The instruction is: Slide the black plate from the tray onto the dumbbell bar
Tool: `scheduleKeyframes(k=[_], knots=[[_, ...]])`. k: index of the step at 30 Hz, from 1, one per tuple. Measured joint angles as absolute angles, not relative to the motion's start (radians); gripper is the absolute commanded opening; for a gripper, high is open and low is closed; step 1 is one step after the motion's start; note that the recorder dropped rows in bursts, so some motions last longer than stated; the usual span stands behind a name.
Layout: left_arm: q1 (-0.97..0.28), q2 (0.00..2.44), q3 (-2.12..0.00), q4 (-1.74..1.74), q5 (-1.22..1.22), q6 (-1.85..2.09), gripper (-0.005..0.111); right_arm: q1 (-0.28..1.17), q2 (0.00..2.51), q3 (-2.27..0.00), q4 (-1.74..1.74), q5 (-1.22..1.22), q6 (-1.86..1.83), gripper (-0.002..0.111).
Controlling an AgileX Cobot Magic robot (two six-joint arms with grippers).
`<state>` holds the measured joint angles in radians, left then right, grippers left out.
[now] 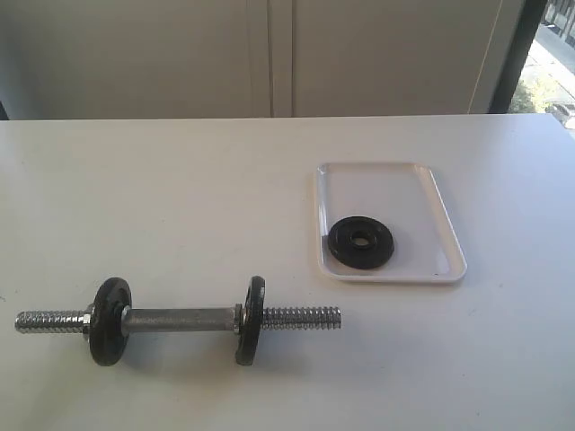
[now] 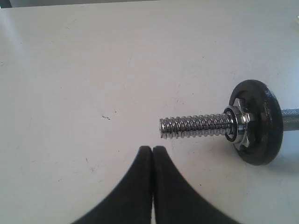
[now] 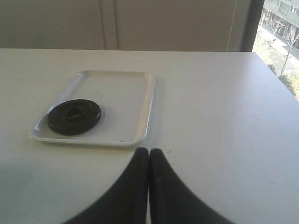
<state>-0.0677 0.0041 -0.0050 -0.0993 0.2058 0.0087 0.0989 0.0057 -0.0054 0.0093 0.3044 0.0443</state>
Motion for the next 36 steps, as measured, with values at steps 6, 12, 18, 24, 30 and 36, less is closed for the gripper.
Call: scheduleKeyframes(k=[6,12,18,24,30,36], knots=[[-0.068,0.004,-0.005,-0.099,0.206,0.009,0.000,0.099,0.006,-0.005,0.009,0.304,0.044,0.000],[-0.068,0.004,-0.005,-0.099,0.206,0.009,0.000,0.099,0.006,-0.005,0.009,0.304,0.044,0.000],[-0.068,0.004,-0.005,-0.078,0.206,0.015,0.000,0.099,0.006,-0.005,0.009,0.304,0.044,0.000],[-0.068,0.004,-0.005,-0.041,0.191,0.124,0.000,0.099,0.006,-0.005,0.009,0.304,0.044,0.000],[-0.068,0.004,-0.005,-0.037,-0.093,0.181,0.000,0.099,0.006,-0.005,0.009,0.304,0.044,0.000],[-0.068,0.004,-0.003,-0.040,-0.181,0.092,0.000,0.099,0.006,-0.005,0.009,0.304,0.044,0.000]])
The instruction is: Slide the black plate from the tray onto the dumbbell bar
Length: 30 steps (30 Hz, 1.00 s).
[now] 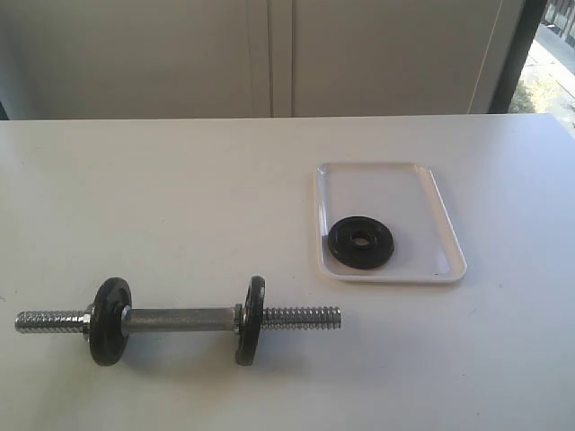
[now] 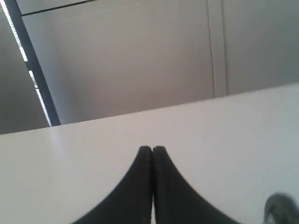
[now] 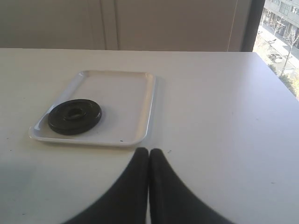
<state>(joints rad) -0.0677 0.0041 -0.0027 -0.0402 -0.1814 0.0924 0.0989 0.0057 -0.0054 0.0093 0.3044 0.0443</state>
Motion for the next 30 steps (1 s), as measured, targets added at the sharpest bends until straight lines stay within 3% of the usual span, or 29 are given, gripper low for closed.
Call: scheduleKeyframes(k=[6,9,16,23,30], knots=[[-0.068,0.004,-0.003,-0.058,-0.391,-0.299,0.000,0.099,0.006,-0.005,0.009,0.304,0.044,0.000],[-0.068,0.006,-0.005,-0.072,-0.553,-0.345,0.000,0.099,0.006,-0.005,0.009,0.304,0.044,0.000],[-0.068,0.153,-0.131,-0.089,-0.585,-0.285,0.000,0.099,0.006,-0.005,0.009,0.304,0.044,0.000],[-0.068,0.329,-0.270,-0.033,-0.542,-0.253,0.000,0.099,0.006,-0.005,0.009,0.304,0.053,0.000],[-0.068,0.530,-0.428,0.027,-0.234,-0.129,0.000,0.099,0.006,-0.005,0.009,0.303,0.060,0.000]])
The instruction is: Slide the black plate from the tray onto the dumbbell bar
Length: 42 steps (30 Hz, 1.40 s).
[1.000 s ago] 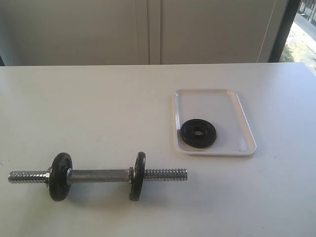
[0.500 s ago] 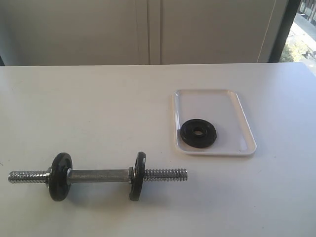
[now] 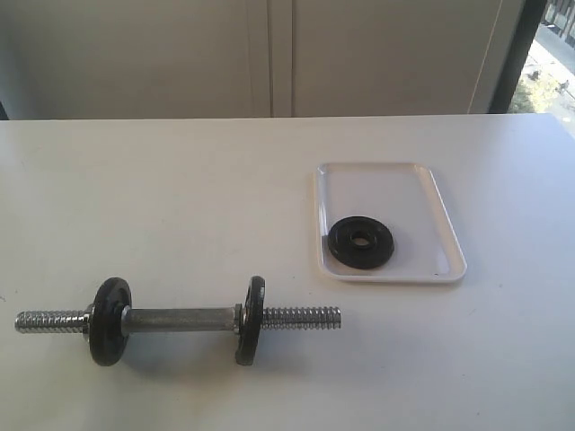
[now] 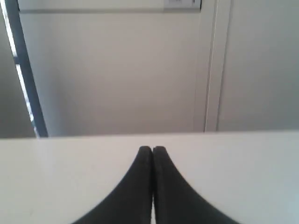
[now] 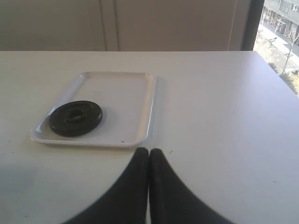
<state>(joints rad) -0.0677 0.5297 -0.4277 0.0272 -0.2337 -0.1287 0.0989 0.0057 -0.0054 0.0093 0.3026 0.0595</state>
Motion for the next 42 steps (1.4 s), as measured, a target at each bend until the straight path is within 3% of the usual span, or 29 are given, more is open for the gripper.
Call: scheduleKeyframes(k=[13,19,31,42], knots=[[-0.072,0.911,-0.627,-0.021,0.285,0.092,0.000,0.099,0.006,-0.005,0.009,0.302,0.061,0.000],[-0.152,1.019,-0.736,-0.242,0.419,0.387,0.000,0.099,0.006,-0.005,0.009,0.302,0.061,0.000],[-0.238,1.212,-0.898,-0.707,0.610,0.945,0.000,0.099,0.006,-0.005,0.009,0.300,0.061,0.000],[-0.371,1.394,-1.073,-0.706,0.680,1.016,0.000,0.099,0.006,-0.005,0.009,0.300,0.063,0.000]])
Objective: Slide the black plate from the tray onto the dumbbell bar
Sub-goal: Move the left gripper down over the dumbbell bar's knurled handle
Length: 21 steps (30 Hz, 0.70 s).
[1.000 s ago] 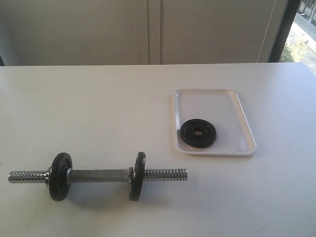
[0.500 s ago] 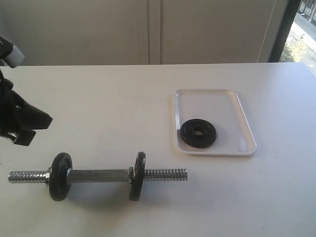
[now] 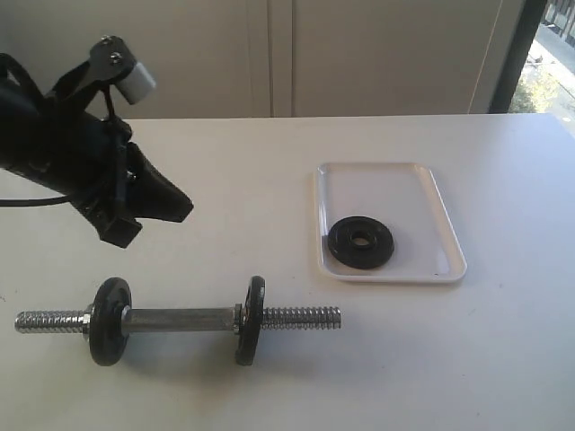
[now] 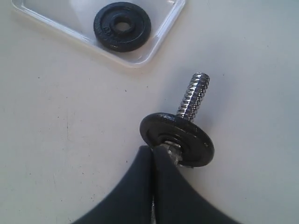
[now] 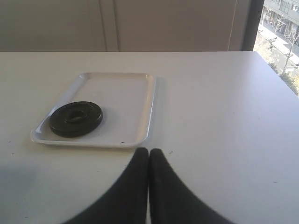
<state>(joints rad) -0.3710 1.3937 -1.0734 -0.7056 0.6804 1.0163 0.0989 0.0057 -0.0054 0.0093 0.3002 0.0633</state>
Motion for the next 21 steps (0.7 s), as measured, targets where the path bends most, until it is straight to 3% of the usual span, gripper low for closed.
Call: scheduleKeyframes(k=[10,21], knots=[[-0.467,1.498,-1.182,-0.413,0.732,0.935,0.000,0.099,0.006,-0.005,0.009,0.300,0.063,0.000],[-0.485,1.527,-1.182,-0.383,0.759,1.056,0.000,0.099,0.006,-0.005,0.009,0.300,0.063,0.000]])
